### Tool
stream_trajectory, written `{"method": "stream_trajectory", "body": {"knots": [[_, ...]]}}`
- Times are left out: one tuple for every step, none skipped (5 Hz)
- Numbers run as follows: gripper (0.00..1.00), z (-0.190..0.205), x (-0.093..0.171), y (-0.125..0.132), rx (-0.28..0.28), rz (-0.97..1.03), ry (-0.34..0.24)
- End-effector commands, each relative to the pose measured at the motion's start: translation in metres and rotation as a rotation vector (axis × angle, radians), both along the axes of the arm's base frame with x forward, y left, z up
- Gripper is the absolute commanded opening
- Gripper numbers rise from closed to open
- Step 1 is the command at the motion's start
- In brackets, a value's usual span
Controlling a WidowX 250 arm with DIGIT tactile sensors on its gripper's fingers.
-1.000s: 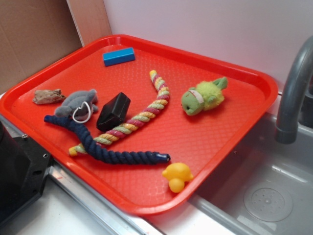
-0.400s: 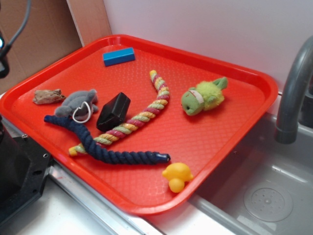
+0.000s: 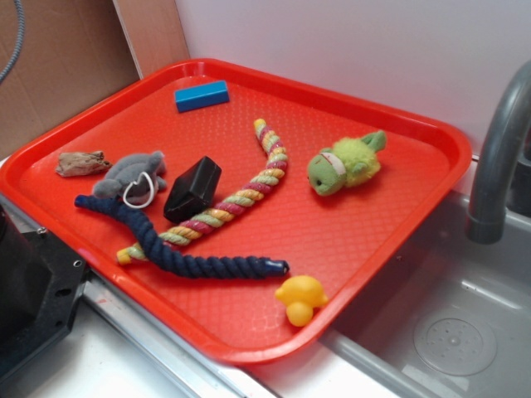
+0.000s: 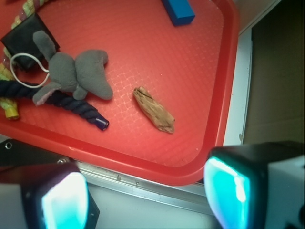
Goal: Grab the wood chip.
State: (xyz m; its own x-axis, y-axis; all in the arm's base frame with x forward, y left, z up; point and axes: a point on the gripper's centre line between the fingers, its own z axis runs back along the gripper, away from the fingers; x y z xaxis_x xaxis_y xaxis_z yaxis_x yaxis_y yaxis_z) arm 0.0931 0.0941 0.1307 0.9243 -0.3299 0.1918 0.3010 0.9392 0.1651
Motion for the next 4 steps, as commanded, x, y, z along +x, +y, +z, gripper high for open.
{"method": "stream_trajectory", "body": {"knots": [[1.00,-0.039,0.027,0.029,-0.115,-0.027,0.075],[1.00,-0.056,0.035,0.043,-0.177,-0.063,0.084],[1.00,-0.072,0.043,0.041,-0.161,-0.104,0.105],[1.00,-0.082,0.048,0.026,-0.127,-0.170,0.106]]}}
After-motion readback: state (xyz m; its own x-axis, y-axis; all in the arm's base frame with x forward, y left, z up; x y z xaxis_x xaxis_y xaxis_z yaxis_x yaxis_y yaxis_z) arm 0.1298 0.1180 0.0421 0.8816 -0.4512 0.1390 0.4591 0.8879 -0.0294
